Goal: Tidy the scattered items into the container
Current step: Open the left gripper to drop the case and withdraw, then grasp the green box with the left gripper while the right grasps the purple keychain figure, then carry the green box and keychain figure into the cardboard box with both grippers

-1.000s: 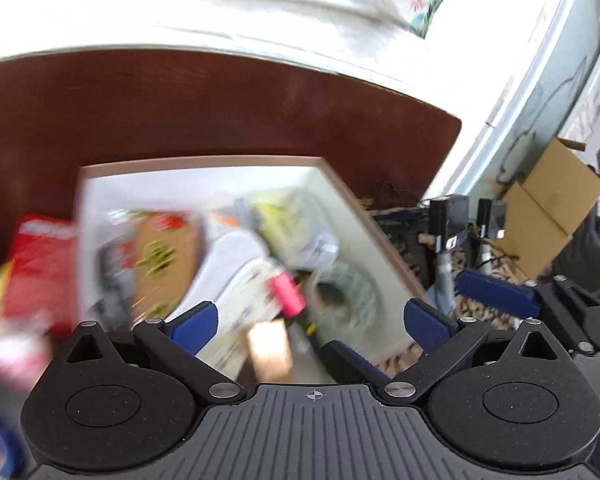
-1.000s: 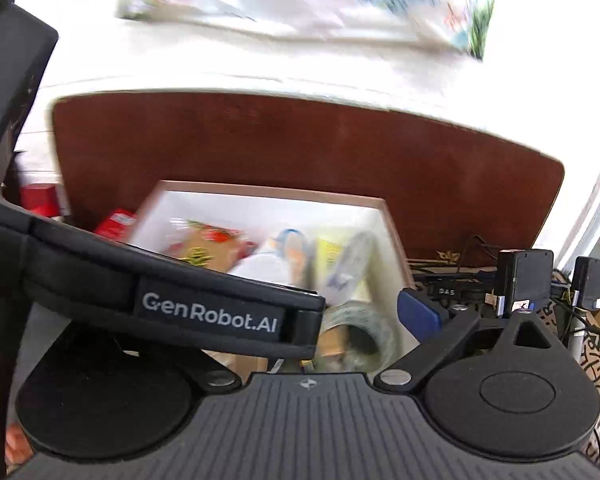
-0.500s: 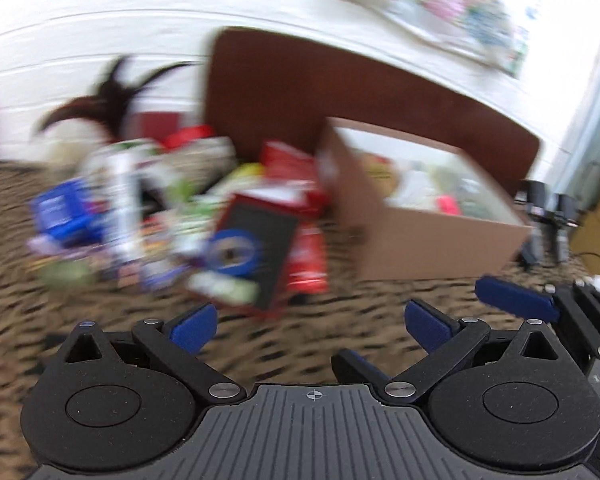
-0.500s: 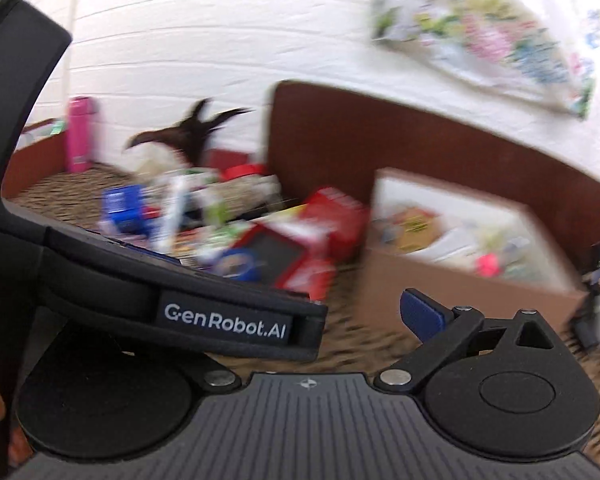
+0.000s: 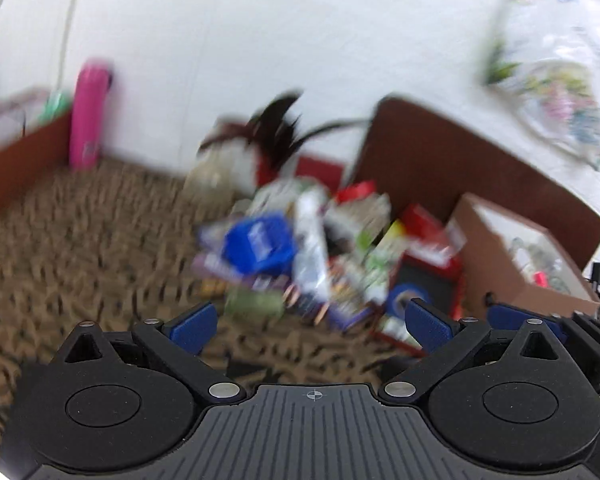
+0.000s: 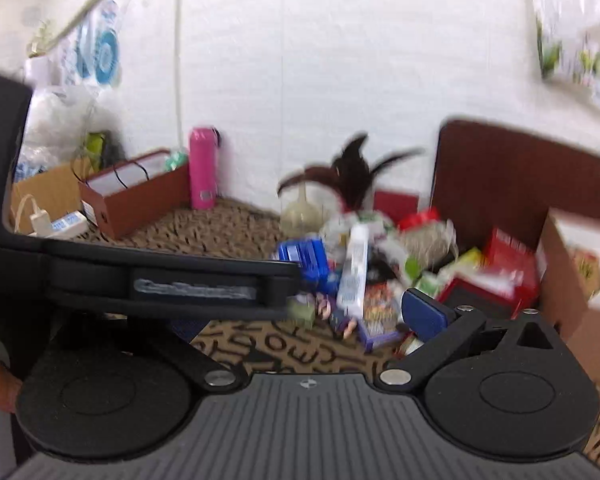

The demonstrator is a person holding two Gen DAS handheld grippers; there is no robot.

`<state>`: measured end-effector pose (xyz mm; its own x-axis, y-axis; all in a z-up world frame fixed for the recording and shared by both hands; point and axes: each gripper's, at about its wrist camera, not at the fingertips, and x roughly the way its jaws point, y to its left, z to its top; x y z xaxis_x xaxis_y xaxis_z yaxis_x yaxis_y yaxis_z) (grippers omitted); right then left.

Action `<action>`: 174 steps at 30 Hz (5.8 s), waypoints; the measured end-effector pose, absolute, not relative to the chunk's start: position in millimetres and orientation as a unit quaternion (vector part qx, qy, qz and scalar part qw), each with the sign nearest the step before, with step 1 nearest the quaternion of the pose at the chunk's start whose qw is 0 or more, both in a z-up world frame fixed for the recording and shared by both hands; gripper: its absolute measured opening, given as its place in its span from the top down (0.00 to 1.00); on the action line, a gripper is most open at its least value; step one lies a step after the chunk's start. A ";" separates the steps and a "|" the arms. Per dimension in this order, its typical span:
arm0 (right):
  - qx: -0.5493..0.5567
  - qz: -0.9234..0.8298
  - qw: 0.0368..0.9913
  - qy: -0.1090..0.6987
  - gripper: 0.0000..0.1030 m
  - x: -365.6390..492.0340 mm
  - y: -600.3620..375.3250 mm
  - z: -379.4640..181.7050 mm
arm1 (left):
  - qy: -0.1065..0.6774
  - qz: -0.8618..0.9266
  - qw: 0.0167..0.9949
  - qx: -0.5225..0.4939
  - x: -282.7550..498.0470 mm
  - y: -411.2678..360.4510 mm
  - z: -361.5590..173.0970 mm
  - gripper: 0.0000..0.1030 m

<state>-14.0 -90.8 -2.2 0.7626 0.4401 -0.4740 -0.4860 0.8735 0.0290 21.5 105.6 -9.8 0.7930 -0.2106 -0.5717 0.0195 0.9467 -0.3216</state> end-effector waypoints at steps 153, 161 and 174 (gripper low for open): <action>0.066 0.134 0.974 0.168 0.60 -14.1 -358.2 49.7 | 0.294 -0.344 0.891 -0.044 69.9 -149.0 82.9 0.80; 0.050 0.060 0.989 0.127 0.60 43.6 -416.7 95.1 | 0.295 -0.349 0.889 -0.039 138.2 -210.7 100.7 0.80; 0.070 0.014 0.982 0.176 0.60 135.0 -460.3 35.0 | 0.373 -0.336 0.864 -0.035 226.4 -282.1 19.0 0.79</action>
<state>135.0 -460.3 35.0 0.9380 0.0529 -0.3427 -0.0040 0.9898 0.1421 226.4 -282.1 19.0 0.4963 -0.6063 -0.6213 0.5544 0.7721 -0.3106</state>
